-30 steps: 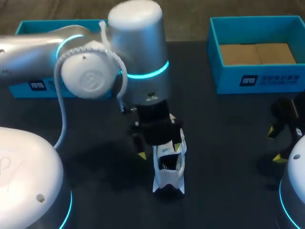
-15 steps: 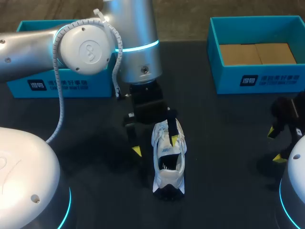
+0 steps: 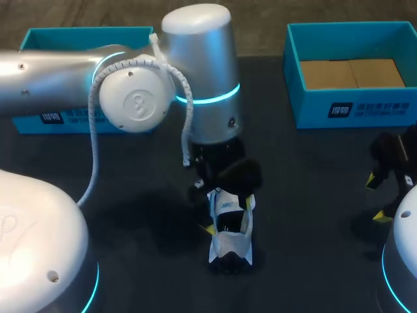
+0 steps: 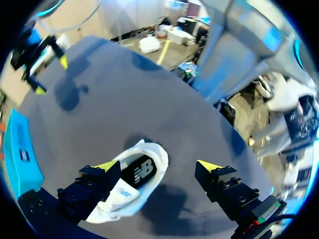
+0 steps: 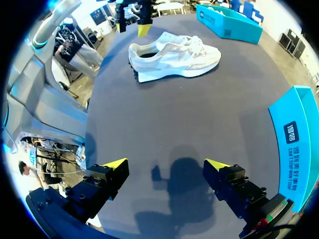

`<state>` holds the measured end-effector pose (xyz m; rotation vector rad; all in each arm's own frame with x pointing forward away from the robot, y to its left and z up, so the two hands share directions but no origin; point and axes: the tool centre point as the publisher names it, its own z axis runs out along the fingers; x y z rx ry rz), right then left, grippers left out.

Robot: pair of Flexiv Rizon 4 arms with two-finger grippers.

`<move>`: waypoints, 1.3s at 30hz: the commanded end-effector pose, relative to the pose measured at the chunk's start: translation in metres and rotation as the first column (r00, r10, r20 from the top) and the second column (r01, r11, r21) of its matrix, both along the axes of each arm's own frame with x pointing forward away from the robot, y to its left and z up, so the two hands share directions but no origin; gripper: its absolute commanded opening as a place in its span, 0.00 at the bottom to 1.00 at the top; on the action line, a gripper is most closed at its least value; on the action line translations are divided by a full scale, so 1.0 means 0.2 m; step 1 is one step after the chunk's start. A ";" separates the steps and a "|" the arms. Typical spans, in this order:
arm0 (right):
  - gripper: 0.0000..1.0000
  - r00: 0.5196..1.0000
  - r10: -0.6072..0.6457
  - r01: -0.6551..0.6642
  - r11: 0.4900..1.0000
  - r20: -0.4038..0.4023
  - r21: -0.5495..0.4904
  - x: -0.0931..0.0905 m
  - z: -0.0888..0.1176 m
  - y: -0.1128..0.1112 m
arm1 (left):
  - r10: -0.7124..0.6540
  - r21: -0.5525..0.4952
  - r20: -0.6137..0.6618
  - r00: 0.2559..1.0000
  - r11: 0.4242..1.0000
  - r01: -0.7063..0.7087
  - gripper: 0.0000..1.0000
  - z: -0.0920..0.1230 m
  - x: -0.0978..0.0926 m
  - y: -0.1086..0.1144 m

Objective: Take the shoe out of the shoebox, open the shoe tongue, remove and reinsert the insole, then place the shoe into the shoebox

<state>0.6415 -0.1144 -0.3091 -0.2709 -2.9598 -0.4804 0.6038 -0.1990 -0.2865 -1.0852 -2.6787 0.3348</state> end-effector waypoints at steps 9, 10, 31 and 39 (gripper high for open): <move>1.00 1.000 -0.001 0.001 1.000 0.001 -0.003 -0.01 0.00 0.00 | 0.314 0.156 0.153 0.937 0.929 -0.337 1.00 -0.04 -0.11 0.00; 1.00 1.000 -0.001 0.001 1.000 0.001 -0.003 -0.01 0.00 0.00 | 0.321 0.162 0.156 0.934 0.925 -0.345 1.00 -0.04 -0.12 0.00; 1.00 1.000 -0.001 0.001 1.000 0.001 -0.003 -0.01 0.00 0.00 | 0.471 0.189 0.213 0.856 0.839 -0.509 1.00 -0.26 -0.18 -0.03; 1.00 1.000 -0.001 0.001 1.000 0.001 -0.003 -0.01 0.00 0.00 | 0.503 0.185 0.218 0.837 0.820 -0.541 1.00 -0.32 -0.20 -0.02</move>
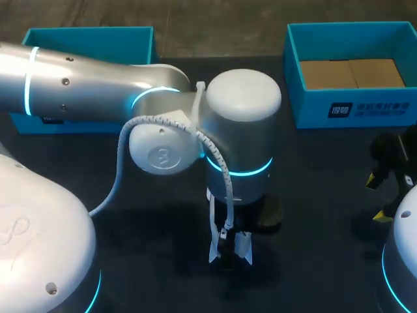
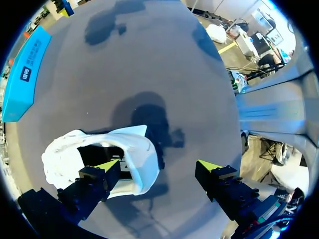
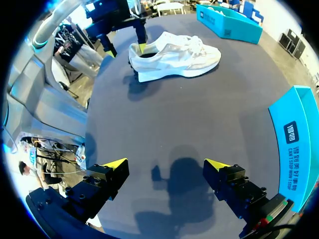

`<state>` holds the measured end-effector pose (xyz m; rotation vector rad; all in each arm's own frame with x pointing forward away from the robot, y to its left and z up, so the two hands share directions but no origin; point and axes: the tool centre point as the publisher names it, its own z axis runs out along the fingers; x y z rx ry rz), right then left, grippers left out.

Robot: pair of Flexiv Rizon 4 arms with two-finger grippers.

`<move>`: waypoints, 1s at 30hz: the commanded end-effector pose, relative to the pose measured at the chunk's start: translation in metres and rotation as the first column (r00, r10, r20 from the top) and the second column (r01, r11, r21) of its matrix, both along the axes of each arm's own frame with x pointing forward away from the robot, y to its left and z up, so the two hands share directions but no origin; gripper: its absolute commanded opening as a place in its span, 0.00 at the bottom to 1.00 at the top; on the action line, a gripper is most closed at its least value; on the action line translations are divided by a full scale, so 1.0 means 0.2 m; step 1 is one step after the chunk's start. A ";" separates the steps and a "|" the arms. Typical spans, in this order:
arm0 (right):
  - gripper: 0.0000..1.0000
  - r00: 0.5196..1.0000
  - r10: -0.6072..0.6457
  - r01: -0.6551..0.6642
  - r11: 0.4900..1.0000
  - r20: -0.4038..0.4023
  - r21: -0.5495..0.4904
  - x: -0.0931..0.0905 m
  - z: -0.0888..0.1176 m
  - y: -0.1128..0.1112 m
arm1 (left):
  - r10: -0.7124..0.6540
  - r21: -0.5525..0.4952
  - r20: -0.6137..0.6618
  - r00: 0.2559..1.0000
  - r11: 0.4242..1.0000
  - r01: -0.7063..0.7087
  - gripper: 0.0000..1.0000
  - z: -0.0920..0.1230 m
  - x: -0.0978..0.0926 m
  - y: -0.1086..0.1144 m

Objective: Take the shoe out of the shoebox, open the shoe tongue, remove and reinsert the insole, then place the shoe into the shoebox

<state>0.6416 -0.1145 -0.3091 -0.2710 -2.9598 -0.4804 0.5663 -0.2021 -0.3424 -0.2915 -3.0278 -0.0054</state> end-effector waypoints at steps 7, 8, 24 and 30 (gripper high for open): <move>1.00 1.000 -0.001 0.001 1.000 0.001 -0.003 -0.01 0.00 0.00 | 0.067 0.005 0.005 0.998 0.998 -0.067 1.00 -0.12 0.00 0.01; 1.00 1.000 -0.001 0.001 1.000 0.001 -0.003 -0.01 0.00 0.00 | 0.072 0.015 0.016 0.997 0.997 -0.072 1.00 -0.13 -0.01 0.01; 1.00 1.000 -0.001 0.001 1.000 0.001 -0.003 -0.01 0.00 0.00 | 0.111 0.043 0.078 0.991 0.993 -0.114 0.64 -0.22 -0.03 -0.01; 1.00 1.000 -0.001 0.001 1.000 0.001 -0.003 -0.01 0.00 0.00 | 0.133 0.076 0.075 0.988 0.987 -0.139 0.46 -0.27 0.00 -0.02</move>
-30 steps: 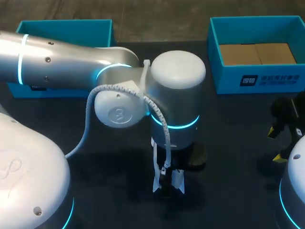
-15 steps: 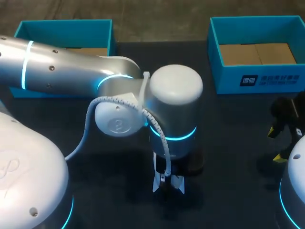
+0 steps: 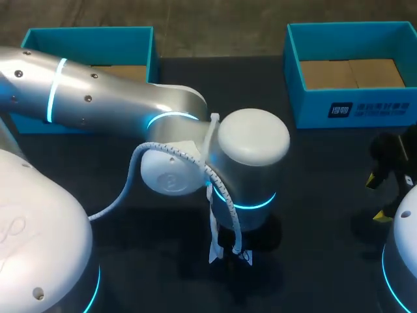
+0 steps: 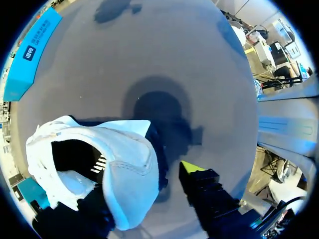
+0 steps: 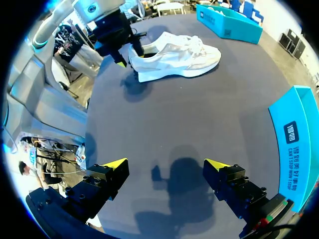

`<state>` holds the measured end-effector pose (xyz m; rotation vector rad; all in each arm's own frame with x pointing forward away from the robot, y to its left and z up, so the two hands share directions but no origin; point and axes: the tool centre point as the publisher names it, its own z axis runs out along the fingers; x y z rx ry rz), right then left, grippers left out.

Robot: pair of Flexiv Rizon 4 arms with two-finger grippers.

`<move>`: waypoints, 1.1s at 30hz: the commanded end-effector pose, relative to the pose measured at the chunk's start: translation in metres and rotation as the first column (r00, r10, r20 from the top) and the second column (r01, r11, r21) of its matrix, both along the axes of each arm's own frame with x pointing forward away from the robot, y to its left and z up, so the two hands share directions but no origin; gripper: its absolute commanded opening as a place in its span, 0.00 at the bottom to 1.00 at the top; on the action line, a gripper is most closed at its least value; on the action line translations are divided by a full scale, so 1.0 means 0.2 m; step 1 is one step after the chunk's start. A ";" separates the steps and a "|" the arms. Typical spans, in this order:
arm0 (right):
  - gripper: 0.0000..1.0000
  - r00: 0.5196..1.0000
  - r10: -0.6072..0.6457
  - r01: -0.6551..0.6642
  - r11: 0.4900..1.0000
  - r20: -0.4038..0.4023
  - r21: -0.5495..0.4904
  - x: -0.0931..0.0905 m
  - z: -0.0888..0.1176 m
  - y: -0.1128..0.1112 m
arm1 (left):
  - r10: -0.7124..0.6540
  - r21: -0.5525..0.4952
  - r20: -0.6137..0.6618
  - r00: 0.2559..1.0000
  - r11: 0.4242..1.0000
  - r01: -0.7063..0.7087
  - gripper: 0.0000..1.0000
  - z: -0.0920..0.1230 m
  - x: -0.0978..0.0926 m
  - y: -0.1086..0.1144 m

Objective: Take the shoe out of the shoebox, open the shoe tongue, remove and reinsert the insole, then place the shoe into the shoebox

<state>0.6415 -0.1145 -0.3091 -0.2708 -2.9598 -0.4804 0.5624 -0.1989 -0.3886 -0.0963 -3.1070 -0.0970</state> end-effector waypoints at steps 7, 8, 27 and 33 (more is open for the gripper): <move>1.00 1.000 -0.001 0.001 1.000 0.001 -0.003 -0.01 0.00 0.00 | 0.021 0.025 -0.017 1.000 0.999 -0.021 0.00 -0.05 0.06 -0.03; 1.00 1.000 -0.001 0.001 1.000 0.001 -0.003 -0.01 0.00 0.00 | 0.022 0.023 -0.017 1.000 1.000 -0.021 0.00 -0.04 0.06 -0.02; 1.00 1.000 -0.001 0.001 1.000 0.001 -0.003 -0.01 0.00 0.00 | -0.001 -0.056 0.056 0.998 0.998 0.004 0.00 0.44 0.30 0.13; 1.00 1.000 -0.001 0.001 1.000 0.001 -0.003 -0.01 0.00 0.00 | 0.009 -0.078 0.024 1.000 0.997 -0.007 0.00 0.58 0.48 0.24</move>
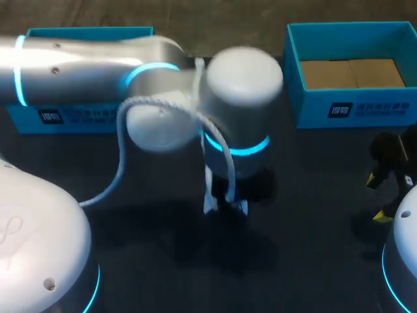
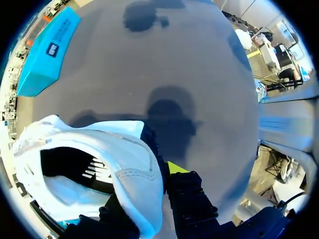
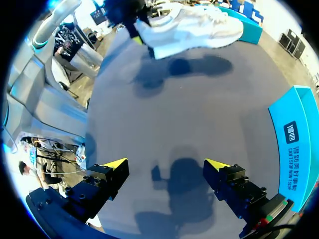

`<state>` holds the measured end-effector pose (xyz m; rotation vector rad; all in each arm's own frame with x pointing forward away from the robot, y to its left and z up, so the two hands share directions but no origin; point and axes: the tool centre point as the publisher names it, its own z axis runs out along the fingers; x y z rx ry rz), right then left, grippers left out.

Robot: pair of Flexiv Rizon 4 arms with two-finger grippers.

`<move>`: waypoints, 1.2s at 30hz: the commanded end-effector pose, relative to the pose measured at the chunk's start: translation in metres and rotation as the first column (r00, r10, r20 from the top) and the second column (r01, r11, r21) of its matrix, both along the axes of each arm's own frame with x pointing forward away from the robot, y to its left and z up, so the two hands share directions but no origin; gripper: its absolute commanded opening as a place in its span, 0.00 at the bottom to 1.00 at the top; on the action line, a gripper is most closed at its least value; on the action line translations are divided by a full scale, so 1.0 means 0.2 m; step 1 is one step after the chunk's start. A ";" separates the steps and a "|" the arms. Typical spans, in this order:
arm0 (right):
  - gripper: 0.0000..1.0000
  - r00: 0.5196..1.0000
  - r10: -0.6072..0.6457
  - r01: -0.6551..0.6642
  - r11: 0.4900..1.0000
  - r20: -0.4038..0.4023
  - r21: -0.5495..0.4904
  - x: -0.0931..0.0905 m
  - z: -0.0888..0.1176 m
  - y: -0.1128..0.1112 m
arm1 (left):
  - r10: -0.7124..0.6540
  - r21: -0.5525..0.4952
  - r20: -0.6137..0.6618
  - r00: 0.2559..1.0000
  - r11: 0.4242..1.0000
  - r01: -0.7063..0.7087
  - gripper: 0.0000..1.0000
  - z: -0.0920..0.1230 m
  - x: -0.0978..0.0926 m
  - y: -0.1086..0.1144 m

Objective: Take the shoe out of the shoebox, open the shoe tongue, remove and reinsert the insole, then place the shoe into the shoebox

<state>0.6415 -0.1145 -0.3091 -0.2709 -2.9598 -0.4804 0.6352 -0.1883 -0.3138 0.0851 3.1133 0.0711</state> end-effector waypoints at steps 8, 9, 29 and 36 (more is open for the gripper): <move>1.00 1.000 -0.001 0.001 1.000 0.001 -0.003 -0.01 0.00 0.00 | -0.002 -0.067 -0.076 0.997 0.998 -0.003 0.00 0.40 0.40 0.36; 1.00 1.000 -0.001 0.001 1.000 0.001 -0.003 -0.01 0.00 0.00 | 0.013 -0.057 -0.078 0.997 0.998 -0.017 0.00 0.42 0.43 0.38; 1.00 1.000 -0.001 0.001 1.000 0.001 -0.003 -0.01 0.00 0.00 | 0.130 -0.012 -0.090 0.987 0.991 -0.132 0.00 0.82 1.14 0.96; 1.00 1.000 -0.001 0.001 1.000 0.001 -0.003 -0.01 0.00 0.00 | 0.176 0.034 -0.080 0.981 0.984 -0.174 0.00 0.87 1.29 1.08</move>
